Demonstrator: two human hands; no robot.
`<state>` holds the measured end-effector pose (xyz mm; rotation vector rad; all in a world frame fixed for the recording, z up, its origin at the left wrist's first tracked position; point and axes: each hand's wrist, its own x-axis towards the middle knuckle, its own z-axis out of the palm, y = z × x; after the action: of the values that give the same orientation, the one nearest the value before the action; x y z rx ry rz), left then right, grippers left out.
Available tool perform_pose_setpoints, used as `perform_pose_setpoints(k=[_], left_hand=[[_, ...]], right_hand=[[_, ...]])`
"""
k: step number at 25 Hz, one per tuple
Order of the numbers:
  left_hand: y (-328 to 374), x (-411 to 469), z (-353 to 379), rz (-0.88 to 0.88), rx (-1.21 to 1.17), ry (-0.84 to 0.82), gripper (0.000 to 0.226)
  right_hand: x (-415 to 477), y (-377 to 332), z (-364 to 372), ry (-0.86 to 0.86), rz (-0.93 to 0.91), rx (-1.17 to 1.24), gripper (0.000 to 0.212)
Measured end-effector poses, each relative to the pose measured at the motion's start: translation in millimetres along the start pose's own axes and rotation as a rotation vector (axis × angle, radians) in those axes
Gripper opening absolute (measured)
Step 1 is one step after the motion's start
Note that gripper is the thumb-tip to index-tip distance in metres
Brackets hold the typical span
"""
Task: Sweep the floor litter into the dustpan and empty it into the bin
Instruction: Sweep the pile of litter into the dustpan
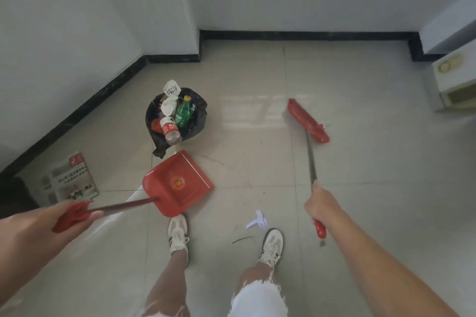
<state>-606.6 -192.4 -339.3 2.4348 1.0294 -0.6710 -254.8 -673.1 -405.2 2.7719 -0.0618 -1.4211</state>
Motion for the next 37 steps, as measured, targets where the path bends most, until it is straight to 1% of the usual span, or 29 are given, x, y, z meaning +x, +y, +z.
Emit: perform_pose_setpoints(k=[1, 2, 3, 5, 6, 7, 8, 10, 11, 13, 14, 16, 17, 18, 19, 20, 21, 22, 23, 24, 25, 26, 28, 29, 31, 32, 34, 37], left_hand=[[18, 2, -24, -0.005, -0.001, -0.028, 0.022], [27, 4, -41, -0.001, -0.019, -0.015, 0.023], [24, 8, -51, 0.078, -0.083, 0.015, 0.029], [20, 19, -68, 0.248, 0.037, 0.122, 0.037], [25, 21, -80, 0.328, 0.132, 0.124, 0.038], [33, 25, -91, 0.398, 0.196, 0.081, 0.039], [47, 27, -107, 0.476, 0.276, 0.093, 0.041], [61, 29, -123, 0.544, 0.355, 0.116, 0.050], [65, 30, -125, 0.590, 0.364, 0.119, 0.052], [79, 29, -125, 0.629, 0.388, 0.098, 0.050], [86, 29, -124, 0.633, 0.390, 0.091, 0.048], [101, 29, -117, 0.679, 0.392, 0.099, 0.047], [110, 29, -114, 0.712, 0.386, 0.101, 0.047], [118, 30, -111, 0.749, 0.381, 0.114, 0.047], [126, 31, -107, 0.791, 0.388, 0.132, 0.047], [135, 30, -106, 0.827, 0.400, 0.146, 0.047], [146, 29, -104, 0.870, 0.413, 0.159, 0.047], [157, 29, -103, 0.908, 0.425, 0.170, 0.046], [165, 31, -102, 0.953, 0.436, 0.187, 0.046], [174, 32, -101, 0.987, 0.459, 0.187, 0.046], [182, 33, -100, 1.014, 0.480, 0.184, 0.046], [190, 34, -98, 1.049, 0.496, 0.190, 0.045], [201, 36, -94, 1.106, 0.514, 0.183, 0.044], [207, 36, -93, 1.124, 0.524, 0.162, 0.042], [210, 44, -84, 1.170, 0.545, 0.112, 0.035], [209, 48, -81, 1.185, 0.563, 0.065, 0.032], [206, 61, -75, 1.213, 0.589, -0.020, 0.032], [215, 66, -70, 1.305, 0.656, -0.042, 0.032]], right_hand=[[-15, 0, 17, -0.014, -0.027, -0.059, 0.075], [-36, 2, 32, -0.043, -0.048, -0.117, 0.079], [-60, 7, 48, -0.081, -0.076, -0.162, 0.083], [-104, 15, 81, -0.148, -0.103, -0.230, 0.086], [-129, 14, 95, -0.176, -0.104, -0.259, 0.086], [-154, 13, 108, -0.204, -0.117, -0.303, 0.085], [-179, 11, 119, -0.271, -0.123, -0.325, 0.082], [-212, 4, 133, -0.389, -0.094, -0.285, 0.074], [-223, 8, 135, -0.379, -0.052, -0.204, 0.070], [-238, 21, 136, -0.281, 0.075, 0.048, 0.056], [-248, 35, 133, -0.271, 0.003, 0.095, 0.059], [-265, 54, 129, -0.185, -0.027, 0.034, 0.053], [-260, 87, 147, -0.228, 0.002, 0.090, 0.054], [-261, 130, 150, -0.273, 0.035, 0.105, 0.063], [-268, 165, 147, -0.283, 0.057, 0.164, 0.076], [-282, 188, 144, -0.313, 0.121, 0.232, 0.091], [-295, 194, 145, -0.285, 0.213, 0.314, 0.095], [-312, 183, 135, -0.263, 0.304, 0.387, 0.085], [-324, 165, 123, -0.167, 0.334, 0.445, 0.074], [-328, 156, 121, -0.047, 0.362, 0.491, 0.068], [-328, 154, 124, -0.007, 0.390, 0.558, 0.063], [-322, 153, 126, -0.003, 0.421, 0.639, 0.058], [-299, 161, 134, 0.015, 0.541, 0.817, 0.052], [-285, 167, 140, 0.006, 0.587, 0.895, 0.043], [-259, 179, 152, -0.031, 0.668, 0.955, 0.020], [-248, 183, 156, -0.042, 0.694, 0.994, 0.014], [-231, 187, 166, -0.070, 0.696, 1.092, 0.011], [-234, 172, 183, -0.131, 0.686, 1.153, 0.011]])
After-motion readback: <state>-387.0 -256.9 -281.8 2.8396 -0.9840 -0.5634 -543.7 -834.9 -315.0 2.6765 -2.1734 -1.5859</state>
